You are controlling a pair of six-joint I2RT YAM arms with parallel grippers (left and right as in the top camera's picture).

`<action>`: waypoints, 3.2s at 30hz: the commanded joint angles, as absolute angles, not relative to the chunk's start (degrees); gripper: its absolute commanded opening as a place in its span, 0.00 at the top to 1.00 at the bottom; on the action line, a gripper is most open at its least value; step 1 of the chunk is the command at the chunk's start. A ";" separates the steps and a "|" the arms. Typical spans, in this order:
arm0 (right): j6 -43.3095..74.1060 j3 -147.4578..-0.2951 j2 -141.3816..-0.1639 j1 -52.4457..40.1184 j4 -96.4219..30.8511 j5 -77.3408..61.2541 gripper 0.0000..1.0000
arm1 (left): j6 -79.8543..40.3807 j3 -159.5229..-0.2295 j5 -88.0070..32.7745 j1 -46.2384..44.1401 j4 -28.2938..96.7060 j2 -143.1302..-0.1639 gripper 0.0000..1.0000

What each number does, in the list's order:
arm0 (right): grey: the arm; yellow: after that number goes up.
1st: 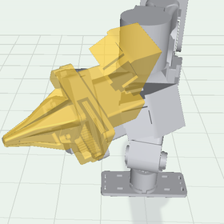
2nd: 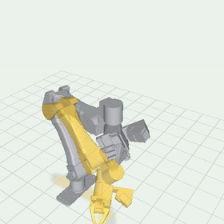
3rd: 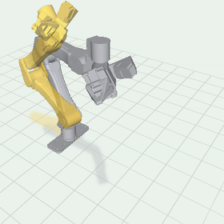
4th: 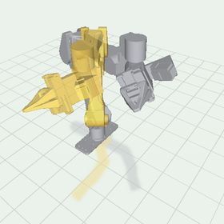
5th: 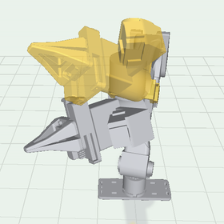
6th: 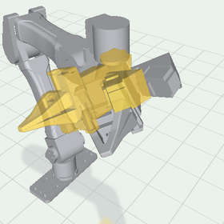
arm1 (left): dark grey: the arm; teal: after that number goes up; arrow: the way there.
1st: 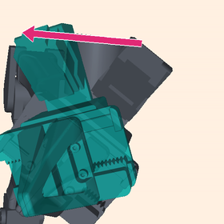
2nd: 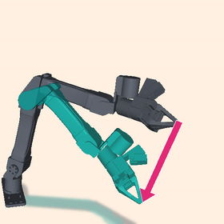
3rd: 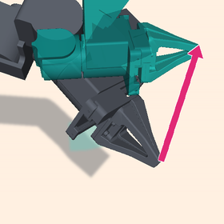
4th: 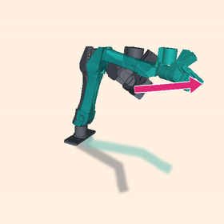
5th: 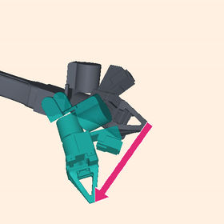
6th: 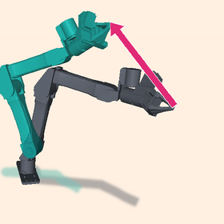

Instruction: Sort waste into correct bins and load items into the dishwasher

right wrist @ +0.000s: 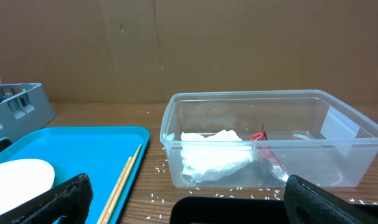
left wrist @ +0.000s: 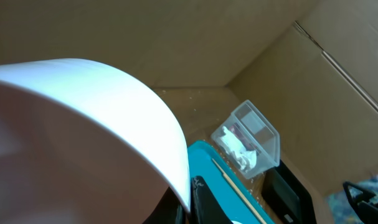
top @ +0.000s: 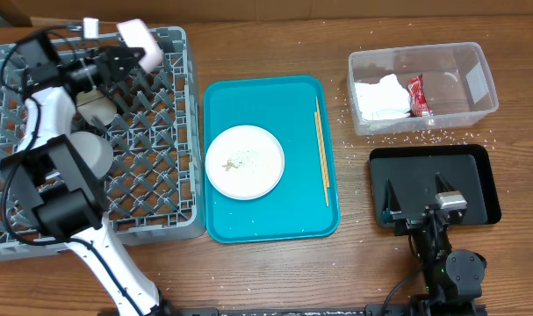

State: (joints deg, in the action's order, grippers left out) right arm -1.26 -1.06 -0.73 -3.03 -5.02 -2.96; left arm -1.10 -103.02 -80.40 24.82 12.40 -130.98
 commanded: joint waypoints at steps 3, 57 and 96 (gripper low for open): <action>-1.34 -0.47 -0.16 -2.76 -4.67 -2.63 0.00 | -2.11 -102.67 -81.47 27.75 13.78 -131.04 0.84; -1.34 -0.47 -0.16 -2.76 -4.64 -2.63 0.00 | -63.44 -104.18 -86.52 18.70 -82.87 -128.57 0.00; -1.34 -0.47 -0.16 -2.76 -4.67 -2.63 0.00 | 15.51 -140.27 -1.85 2.20 58.83 -126.98 0.00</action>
State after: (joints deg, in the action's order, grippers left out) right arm -1.30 -1.06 -0.62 -3.03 -5.08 -2.96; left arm -4.19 -138.85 -11.60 6.68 56.34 -128.79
